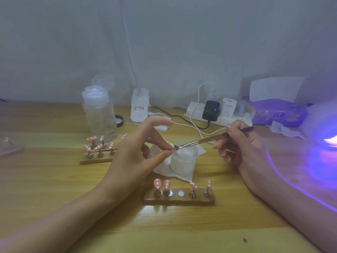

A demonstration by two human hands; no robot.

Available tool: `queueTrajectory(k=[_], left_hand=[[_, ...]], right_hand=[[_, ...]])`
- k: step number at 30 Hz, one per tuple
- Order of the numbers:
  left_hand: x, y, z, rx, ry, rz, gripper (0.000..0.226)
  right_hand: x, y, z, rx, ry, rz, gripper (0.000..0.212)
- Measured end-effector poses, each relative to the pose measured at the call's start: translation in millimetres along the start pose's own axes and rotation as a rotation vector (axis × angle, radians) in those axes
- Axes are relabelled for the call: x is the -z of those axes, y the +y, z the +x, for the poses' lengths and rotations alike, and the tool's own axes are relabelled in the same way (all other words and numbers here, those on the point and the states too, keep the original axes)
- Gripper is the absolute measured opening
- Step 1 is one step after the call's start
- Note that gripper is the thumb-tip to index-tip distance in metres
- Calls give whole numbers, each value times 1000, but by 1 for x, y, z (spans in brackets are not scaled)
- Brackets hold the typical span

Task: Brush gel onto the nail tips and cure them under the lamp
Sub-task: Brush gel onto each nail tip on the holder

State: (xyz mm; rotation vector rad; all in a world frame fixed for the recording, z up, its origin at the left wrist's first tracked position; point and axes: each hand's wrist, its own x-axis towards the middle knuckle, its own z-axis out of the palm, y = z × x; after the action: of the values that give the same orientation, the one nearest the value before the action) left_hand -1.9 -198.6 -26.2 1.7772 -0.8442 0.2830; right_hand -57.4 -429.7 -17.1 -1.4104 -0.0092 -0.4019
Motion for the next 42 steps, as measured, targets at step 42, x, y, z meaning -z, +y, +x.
queueTrajectory(k=[42], left_hand=[[-1,2,1,17,15,2,47]], right_hand=[[1,2,2,4,-4,5,23]])
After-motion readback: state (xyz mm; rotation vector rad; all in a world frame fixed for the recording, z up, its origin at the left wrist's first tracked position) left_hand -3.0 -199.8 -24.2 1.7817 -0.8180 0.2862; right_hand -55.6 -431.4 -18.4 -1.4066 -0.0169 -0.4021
